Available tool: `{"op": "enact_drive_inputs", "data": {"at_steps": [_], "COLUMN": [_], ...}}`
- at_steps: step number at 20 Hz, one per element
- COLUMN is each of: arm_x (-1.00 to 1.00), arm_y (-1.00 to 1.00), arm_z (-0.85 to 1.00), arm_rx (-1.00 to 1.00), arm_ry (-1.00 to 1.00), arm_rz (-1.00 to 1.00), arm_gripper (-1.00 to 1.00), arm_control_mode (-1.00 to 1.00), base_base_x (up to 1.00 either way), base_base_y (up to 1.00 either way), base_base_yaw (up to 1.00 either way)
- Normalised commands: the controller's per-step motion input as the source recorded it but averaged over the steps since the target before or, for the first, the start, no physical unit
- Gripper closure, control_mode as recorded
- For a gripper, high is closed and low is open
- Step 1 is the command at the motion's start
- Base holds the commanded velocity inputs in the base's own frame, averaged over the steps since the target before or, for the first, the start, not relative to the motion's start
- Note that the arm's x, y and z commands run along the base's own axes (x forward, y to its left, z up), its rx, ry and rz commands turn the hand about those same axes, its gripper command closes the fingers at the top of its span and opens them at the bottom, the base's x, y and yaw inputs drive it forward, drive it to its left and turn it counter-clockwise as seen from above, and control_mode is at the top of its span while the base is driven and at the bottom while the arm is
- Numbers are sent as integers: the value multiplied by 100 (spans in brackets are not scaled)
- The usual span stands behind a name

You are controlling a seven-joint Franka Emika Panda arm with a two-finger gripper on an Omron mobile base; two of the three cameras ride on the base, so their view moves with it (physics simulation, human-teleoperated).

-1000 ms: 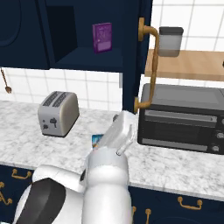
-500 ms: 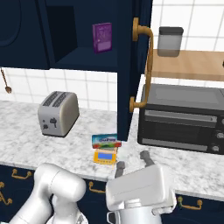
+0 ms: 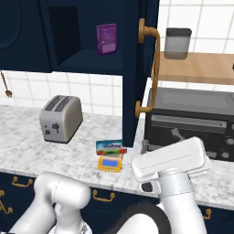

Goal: Pick the boxed food and place it on the digital scale for weighing, and close the cabinet.

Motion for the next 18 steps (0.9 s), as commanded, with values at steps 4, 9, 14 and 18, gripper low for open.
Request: {"op": "enact_drive_inputs", "data": {"at_steps": [4, 9, 14, 18], "arm_x": [26, 0, 31, 100], "arm_y": [50, 100, 100, 100], "arm_z": [48, 86, 43, -52], "arm_rx": [14, -1, -12, -16], "arm_ry": [-8, 0, 2, 27], "arm_rz": [54, 55, 28, 0], "arm_gripper": [-100, -100, -100, -100], "arm_control_mode": [-100, -100, -100, -100], "base_base_x": [0, 0, 0, 0], "base_base_y": [0, 0, 0, 0], "base_base_yaw": [0, 0, 0, 0]}}
